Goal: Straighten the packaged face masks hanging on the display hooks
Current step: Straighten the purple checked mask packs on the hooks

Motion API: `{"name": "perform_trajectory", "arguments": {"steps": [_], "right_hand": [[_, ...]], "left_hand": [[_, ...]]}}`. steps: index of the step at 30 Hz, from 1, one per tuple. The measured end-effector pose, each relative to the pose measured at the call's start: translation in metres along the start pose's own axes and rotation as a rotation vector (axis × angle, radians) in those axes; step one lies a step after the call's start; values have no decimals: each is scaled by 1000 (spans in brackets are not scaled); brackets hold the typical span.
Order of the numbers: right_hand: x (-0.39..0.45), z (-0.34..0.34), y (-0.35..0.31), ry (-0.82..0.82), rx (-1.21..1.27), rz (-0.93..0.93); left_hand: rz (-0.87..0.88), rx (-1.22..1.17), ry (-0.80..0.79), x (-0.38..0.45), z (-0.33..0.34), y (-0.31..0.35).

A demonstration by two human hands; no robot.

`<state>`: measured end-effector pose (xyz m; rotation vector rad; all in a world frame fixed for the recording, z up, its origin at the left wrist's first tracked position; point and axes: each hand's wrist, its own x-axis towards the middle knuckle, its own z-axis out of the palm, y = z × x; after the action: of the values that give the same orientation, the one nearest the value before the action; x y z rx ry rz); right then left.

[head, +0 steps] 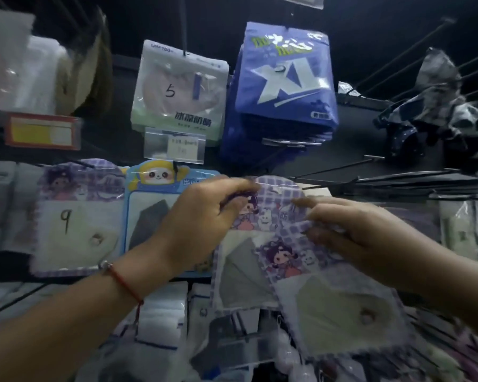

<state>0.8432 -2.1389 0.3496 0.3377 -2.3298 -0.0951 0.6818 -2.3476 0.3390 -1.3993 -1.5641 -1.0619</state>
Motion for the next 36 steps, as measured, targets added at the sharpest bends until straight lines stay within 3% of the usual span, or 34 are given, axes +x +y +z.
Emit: {"name": "perform_trajectory", "arguments": {"steps": [7,16,21,29,36], "right_hand": [[24,-6,25,-98,-96,-109],[48,5,29,-169,-155,-38],[54,19,39,-204,-123,34],[65,32,44,-261,-88,102],[68,40,49,-242,-57,117]], "left_hand": [[86,110,111,28,14,-10],[223,433,114,45,21,-29],[399,841,9,58,24,-51],[373,1109,-194,67,32,-75],[238,1238,-349,66,35,-73]]}}
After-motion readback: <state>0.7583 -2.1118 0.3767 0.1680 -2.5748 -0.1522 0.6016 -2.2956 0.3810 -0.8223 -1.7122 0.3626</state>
